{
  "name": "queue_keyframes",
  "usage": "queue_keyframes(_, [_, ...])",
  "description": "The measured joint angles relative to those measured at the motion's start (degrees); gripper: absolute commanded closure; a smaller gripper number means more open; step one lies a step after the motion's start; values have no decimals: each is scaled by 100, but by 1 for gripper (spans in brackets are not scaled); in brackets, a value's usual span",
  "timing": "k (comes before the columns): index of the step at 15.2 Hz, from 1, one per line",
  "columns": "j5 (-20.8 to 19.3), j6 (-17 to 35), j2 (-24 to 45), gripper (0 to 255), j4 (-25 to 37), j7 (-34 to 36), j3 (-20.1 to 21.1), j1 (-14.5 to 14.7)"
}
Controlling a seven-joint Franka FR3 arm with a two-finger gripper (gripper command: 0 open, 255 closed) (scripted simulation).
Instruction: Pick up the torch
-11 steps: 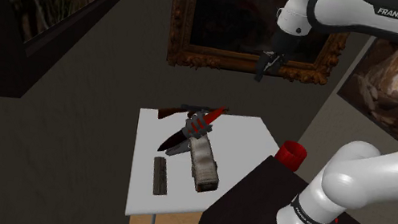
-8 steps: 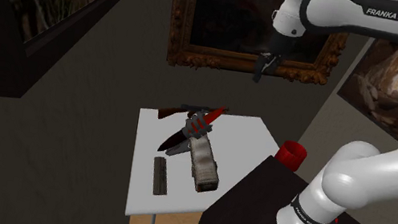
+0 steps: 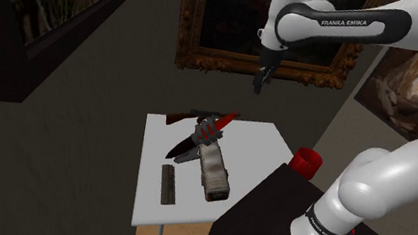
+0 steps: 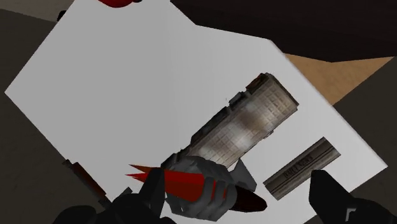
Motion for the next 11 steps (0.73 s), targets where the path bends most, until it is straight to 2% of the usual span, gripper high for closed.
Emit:
queue_keyframes(9, [-549, 520, 1984, 0, 757, -1322, -238, -12])
queue_keyframes(11, [-671, 559, 2492, 0, 1095, -1635, -279, -42])
